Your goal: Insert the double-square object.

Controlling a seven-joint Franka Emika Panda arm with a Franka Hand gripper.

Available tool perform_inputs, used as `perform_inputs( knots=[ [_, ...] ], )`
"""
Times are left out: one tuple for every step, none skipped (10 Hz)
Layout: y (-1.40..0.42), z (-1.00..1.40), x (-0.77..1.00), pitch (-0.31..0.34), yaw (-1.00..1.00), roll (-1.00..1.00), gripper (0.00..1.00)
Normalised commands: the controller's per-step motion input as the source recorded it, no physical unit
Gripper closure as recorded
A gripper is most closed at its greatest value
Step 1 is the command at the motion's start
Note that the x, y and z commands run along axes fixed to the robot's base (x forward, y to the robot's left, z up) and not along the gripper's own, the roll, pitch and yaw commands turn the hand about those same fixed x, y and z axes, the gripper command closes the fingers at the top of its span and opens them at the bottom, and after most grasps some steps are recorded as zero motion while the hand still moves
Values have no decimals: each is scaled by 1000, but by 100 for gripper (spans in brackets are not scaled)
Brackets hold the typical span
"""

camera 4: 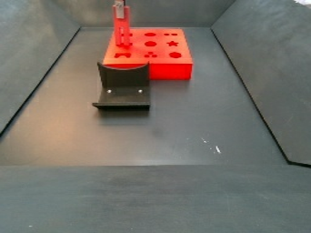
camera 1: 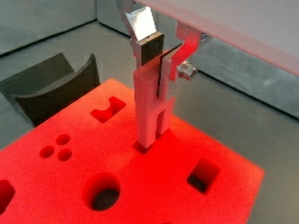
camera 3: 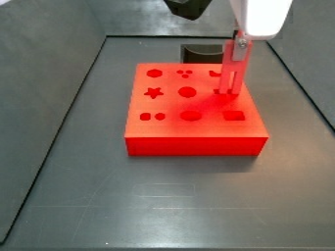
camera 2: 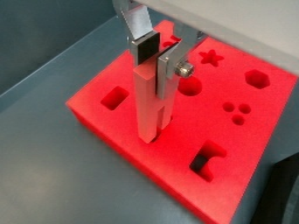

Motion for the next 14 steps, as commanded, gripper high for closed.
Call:
perform_inputs(
  knots=[
    [-103, 3, -163, 0, 57, 201, 100],
    [-77, 0, 0, 0, 197, 183, 100],
    [0, 0, 86, 4, 349, 196, 100],
    [0, -26, 194, 3, 434, 186, 100],
    [0, -100, 91, 0, 454, 177, 100],
    [0, -131, 49, 0, 294, 107, 100],
    [-9, -231, 0, 0, 17, 33, 100],
    [-40, -389, 0, 0, 0, 0, 100],
    [0, -574, 0, -17, 0, -110, 100],
    [0, -711, 0, -9, 0, -207, 100],
    [0, -800, 14, 0, 0, -163, 100],
    [0, -954, 29, 0, 0, -77, 100],
    [0, -960, 63, 0, 0, -43, 100],
    [9, -360, 31, 0, 0, -41, 100]
  ],
)
